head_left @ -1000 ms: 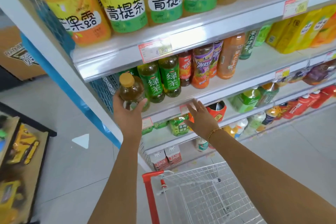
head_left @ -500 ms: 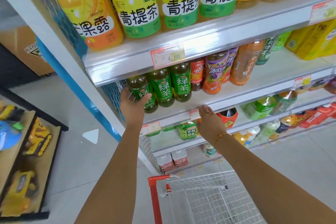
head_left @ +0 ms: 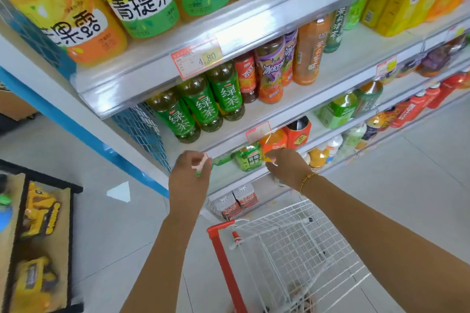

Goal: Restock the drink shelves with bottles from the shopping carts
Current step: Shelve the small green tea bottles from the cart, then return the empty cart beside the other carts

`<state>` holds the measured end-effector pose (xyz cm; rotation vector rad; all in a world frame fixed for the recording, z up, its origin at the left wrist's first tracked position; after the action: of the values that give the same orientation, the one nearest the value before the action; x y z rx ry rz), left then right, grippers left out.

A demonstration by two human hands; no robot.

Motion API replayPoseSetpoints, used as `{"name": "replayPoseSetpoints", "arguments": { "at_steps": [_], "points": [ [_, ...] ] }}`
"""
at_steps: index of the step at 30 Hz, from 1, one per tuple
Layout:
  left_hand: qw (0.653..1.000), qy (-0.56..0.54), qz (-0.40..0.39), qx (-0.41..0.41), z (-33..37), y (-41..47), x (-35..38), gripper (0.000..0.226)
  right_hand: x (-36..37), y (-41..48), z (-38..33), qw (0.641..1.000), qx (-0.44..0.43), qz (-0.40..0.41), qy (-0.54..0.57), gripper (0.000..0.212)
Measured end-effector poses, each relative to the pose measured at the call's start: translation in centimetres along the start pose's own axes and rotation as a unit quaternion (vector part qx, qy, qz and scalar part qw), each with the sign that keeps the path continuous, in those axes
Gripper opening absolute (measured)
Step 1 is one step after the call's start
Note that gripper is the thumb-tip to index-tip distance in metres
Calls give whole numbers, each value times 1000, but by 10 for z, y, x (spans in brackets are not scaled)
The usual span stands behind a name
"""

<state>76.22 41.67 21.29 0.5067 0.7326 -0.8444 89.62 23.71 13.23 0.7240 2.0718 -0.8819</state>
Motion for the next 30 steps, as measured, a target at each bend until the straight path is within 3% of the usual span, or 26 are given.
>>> {"name": "replayPoseSetpoints", "arguments": {
  "at_steps": [2,4,8,11,14,17,19,23,30],
  "points": [
    [975,86,-192,72,-8,-25,43,15,21,-15,19,999,37,-13,15,37],
    [921,151,-345,96,-34,-47,78,17,44,-30,37,997,78,-22,9,36],
    [838,210,-488,124,-87,-86,117,24,110,-71,61,983,168,-34,62,36],
    [774,248,-559,164,-128,-129,140,37,182,-114,55,973,203,-86,72,40],
    [740,285,-558,244,-157,-158,154,39,256,-165,32,952,240,-167,85,45],
    [778,251,-516,256,-173,-173,158,37,312,-216,1,916,298,-229,144,41],
    [798,209,-502,260,-181,-182,158,43,327,-240,-12,903,340,-205,167,36],
    [812,176,-483,276,-189,-198,155,44,331,-267,-28,920,355,-111,125,34],
    [792,141,-487,340,-181,-253,139,32,372,-320,-49,894,410,-38,177,24]
  ]
}}
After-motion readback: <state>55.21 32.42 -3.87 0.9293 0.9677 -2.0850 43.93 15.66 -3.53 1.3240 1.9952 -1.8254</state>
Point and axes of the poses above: each hand's wrist, its own y-axis towards the middle knuckle, its own x-axis out of the palm, z = x × y, the point moved 7 cm from there along y, towards the middle knuckle, and after that the axes turned 4 degrees about -z, right-handed, at the moved point
